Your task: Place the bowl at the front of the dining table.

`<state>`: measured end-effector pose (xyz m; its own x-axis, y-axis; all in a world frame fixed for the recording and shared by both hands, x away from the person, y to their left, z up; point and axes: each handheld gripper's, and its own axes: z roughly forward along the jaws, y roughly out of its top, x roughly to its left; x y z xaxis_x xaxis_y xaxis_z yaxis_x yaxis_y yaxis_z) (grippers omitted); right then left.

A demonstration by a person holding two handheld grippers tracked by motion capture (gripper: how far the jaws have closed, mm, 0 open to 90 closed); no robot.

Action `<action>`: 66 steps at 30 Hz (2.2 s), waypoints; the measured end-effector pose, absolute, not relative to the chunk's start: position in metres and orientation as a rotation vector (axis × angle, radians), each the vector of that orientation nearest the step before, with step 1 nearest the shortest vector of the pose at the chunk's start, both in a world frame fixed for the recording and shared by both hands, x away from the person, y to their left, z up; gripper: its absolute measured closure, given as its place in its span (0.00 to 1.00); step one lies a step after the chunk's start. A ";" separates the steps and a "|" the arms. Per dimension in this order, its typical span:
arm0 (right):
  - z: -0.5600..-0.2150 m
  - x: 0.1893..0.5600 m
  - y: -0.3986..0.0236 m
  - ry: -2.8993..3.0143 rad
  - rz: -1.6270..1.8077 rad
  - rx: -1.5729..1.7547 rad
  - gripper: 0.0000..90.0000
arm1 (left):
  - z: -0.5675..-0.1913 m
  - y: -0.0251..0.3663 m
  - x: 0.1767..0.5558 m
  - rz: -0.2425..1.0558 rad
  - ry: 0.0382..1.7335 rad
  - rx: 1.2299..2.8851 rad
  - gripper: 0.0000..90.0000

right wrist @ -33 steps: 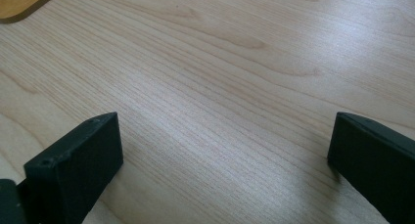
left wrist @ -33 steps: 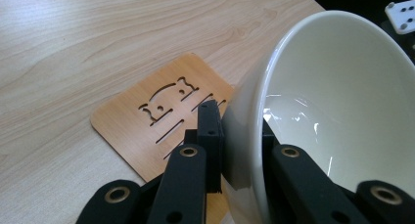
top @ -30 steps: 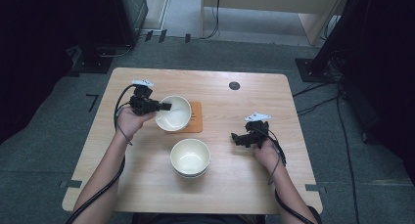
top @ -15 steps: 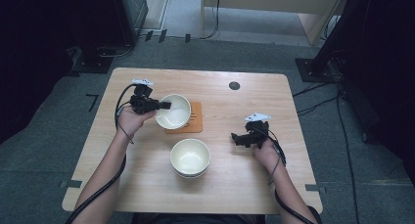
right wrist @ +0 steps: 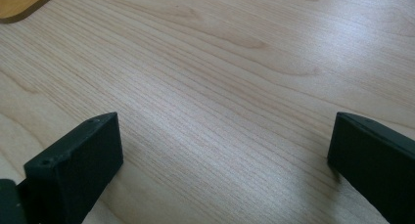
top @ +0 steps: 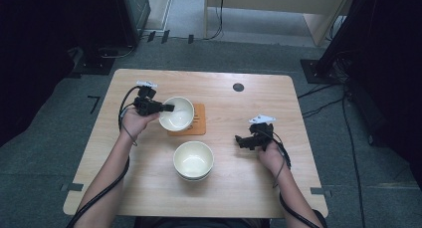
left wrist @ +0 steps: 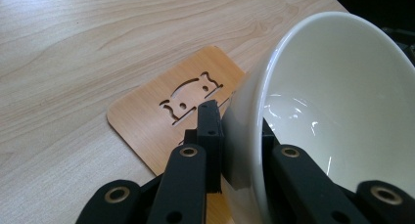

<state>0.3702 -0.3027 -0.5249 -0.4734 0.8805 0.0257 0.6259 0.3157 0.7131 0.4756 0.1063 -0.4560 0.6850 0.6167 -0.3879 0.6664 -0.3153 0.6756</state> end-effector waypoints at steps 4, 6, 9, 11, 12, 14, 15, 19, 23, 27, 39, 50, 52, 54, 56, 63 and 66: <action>-0.525 0.370 -0.303 2.219 0.951 1.343 0.00 | -0.458 0.104 0.478 -0.079 0.983 2.023 0.91; -0.525 0.370 -0.303 2.219 0.951 1.343 0.00 | -0.459 0.103 0.479 -0.080 0.984 2.026 0.91; -0.525 0.370 -0.303 2.219 0.950 1.343 0.00 | -0.461 0.102 0.481 -0.076 0.986 2.030 0.91; -0.525 0.370 -0.303 2.220 0.950 1.343 0.00 | -0.462 0.102 0.481 -0.077 0.989 2.029 0.91; -0.525 0.370 -0.303 2.220 0.950 1.343 0.00 | -0.463 0.102 0.482 -0.078 0.992 2.027 0.91; -0.525 0.370 -0.303 2.220 0.950 1.343 0.00 | -0.463 0.101 0.483 -0.078 0.990 2.027 0.91; -0.525 0.370 -0.303 2.220 0.950 1.344 0.00 | -0.464 0.101 0.484 -0.077 0.992 2.023 0.91; -0.525 0.370 -0.303 2.219 0.951 1.345 0.00 | -0.466 0.099 0.487 -0.079 0.997 2.024 0.91; -0.525 0.370 -0.303 2.219 0.951 1.346 0.00 | -0.469 0.097 0.489 -0.076 1.001 2.025 0.91; -0.525 0.370 -0.302 2.219 0.951 1.347 0.00 | -0.471 0.096 0.490 -0.077 1.014 2.022 0.91; -0.525 0.370 -0.303 2.219 0.951 1.346 0.00 | -0.475 0.091 0.491 -0.073 1.021 2.023 0.90; -0.525 0.370 -0.303 2.219 0.951 1.346 0.00 | -0.482 0.087 0.494 -0.074 1.039 2.032 0.90; -0.525 0.370 -0.302 2.219 0.951 1.347 0.00 | -0.483 0.086 0.494 -0.075 1.040 2.032 0.90; -0.525 0.370 -0.303 2.219 0.951 1.346 0.00 | -0.483 0.086 0.494 -0.075 1.042 2.035 0.90; -0.525 0.370 -0.303 2.219 0.951 1.346 0.00 | -0.483 0.086 0.494 -0.074 1.044 2.036 0.90; -0.525 0.370 -0.303 2.219 0.951 1.346 0.00 | -0.485 0.087 0.495 -0.078 1.058 2.026 0.90; -0.525 0.370 -0.303 2.219 0.951 1.346 0.00 | -0.485 0.087 0.495 -0.086 1.062 2.023 0.90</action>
<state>0.3702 -0.3025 -0.5248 -0.4719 0.8812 0.0272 0.6275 0.3140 0.7125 0.4952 0.0866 -0.4854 0.6401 0.6526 -0.4054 0.7091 -0.2987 0.6387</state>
